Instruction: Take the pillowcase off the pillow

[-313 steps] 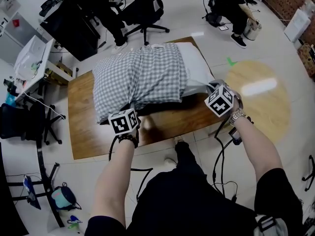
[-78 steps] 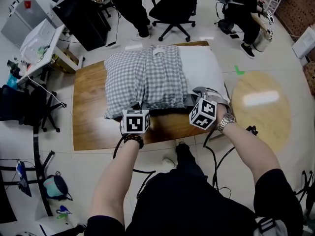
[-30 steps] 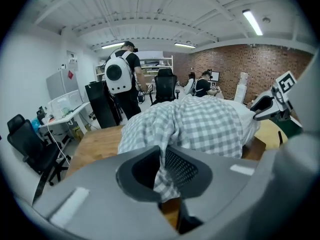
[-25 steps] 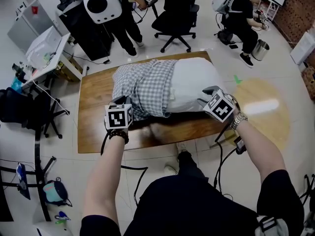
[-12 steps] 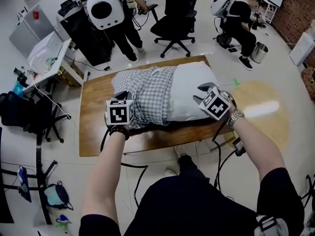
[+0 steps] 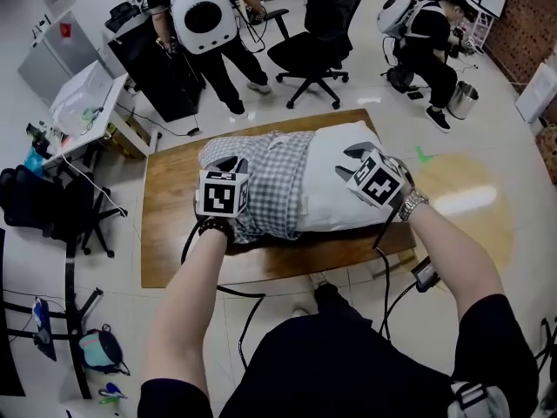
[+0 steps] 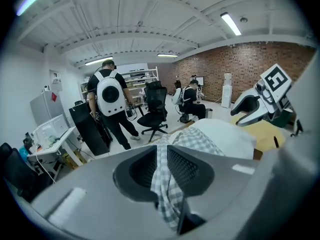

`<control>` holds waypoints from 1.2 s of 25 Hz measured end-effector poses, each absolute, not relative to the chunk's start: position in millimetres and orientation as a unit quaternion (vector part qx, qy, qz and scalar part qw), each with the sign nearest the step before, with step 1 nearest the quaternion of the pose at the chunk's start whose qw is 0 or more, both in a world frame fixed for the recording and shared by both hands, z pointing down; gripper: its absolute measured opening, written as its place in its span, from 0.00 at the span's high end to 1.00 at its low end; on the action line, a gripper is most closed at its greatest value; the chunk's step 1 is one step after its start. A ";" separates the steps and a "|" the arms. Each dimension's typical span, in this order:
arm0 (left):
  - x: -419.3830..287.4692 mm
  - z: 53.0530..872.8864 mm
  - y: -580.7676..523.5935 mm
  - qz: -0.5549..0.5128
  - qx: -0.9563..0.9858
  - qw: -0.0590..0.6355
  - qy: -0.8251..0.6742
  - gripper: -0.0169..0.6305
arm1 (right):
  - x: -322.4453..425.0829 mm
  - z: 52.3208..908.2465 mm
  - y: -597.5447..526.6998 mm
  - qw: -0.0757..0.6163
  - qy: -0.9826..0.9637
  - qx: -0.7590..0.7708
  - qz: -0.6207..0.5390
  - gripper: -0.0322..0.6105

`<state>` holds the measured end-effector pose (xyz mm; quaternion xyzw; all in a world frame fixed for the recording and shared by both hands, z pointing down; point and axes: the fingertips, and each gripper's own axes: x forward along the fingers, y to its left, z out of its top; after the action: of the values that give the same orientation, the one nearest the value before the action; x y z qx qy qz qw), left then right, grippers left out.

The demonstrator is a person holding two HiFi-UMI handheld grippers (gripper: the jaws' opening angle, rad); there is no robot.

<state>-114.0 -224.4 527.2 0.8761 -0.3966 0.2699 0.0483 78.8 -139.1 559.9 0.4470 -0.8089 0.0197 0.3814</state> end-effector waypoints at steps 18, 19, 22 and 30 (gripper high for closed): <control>16.2 513.8 -366.9 0.357 0.890 0.050 -0.279 0.69 | 151.5 551.4 -308.7 0.387 -0.824 0.408 0.068 0.64; 24.0 517.5 -373.8 0.363 0.890 0.052 -0.270 0.68 | 154.7 555.8 -317.2 0.390 -0.825 0.402 0.074 0.64; 49.5 528.3 -393.2 0.381 0.893 0.052 -0.234 0.66 | 160.4 573.2 -341.0 0.397 -0.831 0.378 0.098 0.61; 75.7 575.9 -429.9 0.450 0.873 0.090 -0.167 0.64 | 162.4 606.6 -392.4 0.392 -0.846 0.323 0.162 0.59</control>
<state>75.7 -429.9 575.9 0.8728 -0.1666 0.4497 0.0901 162.4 -392.4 606.6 0.3233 -0.8461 0.1620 0.3917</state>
